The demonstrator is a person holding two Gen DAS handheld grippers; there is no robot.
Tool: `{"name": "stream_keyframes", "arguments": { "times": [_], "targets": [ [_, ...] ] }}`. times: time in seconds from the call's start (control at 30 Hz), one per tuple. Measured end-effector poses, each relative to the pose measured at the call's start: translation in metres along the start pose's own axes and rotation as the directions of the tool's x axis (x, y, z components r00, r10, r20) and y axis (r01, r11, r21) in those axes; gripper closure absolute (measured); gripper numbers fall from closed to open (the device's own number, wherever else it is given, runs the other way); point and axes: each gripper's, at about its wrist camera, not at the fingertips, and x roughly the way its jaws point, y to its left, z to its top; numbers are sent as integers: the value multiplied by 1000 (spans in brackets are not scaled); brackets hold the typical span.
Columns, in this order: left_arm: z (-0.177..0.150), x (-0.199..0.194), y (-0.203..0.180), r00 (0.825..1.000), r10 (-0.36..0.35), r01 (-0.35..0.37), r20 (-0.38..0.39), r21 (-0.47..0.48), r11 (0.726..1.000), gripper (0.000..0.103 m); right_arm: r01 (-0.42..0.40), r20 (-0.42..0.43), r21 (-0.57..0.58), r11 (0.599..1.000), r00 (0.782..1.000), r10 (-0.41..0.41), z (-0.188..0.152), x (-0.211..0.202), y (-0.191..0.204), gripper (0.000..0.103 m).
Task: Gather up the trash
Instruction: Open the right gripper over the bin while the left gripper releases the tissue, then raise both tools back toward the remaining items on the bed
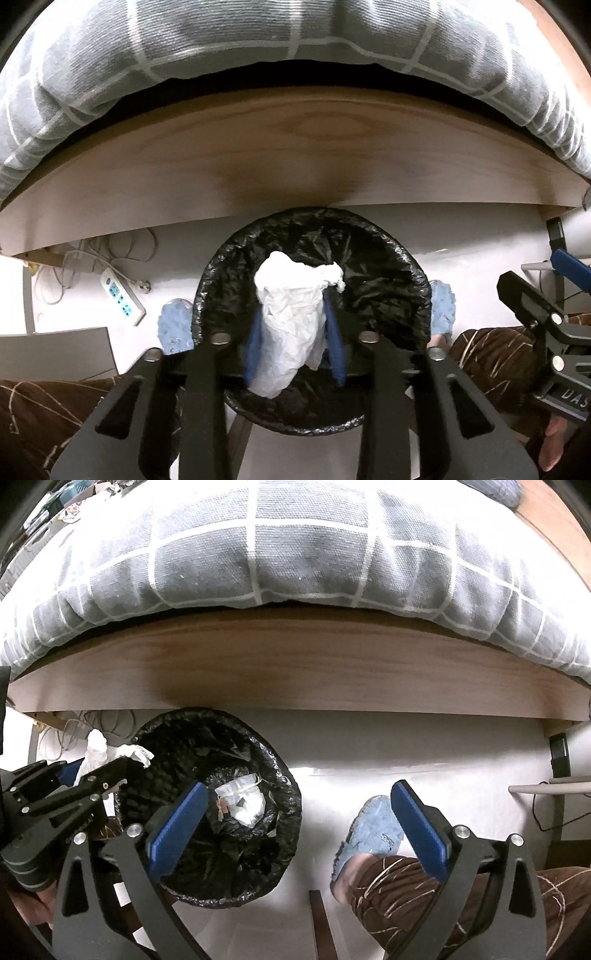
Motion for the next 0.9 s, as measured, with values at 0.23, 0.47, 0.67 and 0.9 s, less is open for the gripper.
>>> {"name": "stream_keyframes", "arguments": {
  "times": [0.23, 0.47, 0.67, 0.9],
  "targets": [
    [6, -15, 7, 999, 17, -17, 50, -18, 1000, 33, 2, 23, 6, 1000, 1000, -2, 6, -8, 1, 8],
    [14, -41, 12, 992, 31, -28, 124, -20, 999, 17, 0, 75, 2, 1000, 997, 0, 12, -28, 4, 8],
    [19, -66, 18, 976, 62, -56, 207, -33, 998, 6, 11, 134, -2, 1000, 991, -10, 18, -44, 4, 8],
    [28, -99, 20, 956, 63, -51, 288, -50, 997, 6, 18, 260, -17, 1000, 966, -13, 29, -86, 6, 8]
  ]
}}
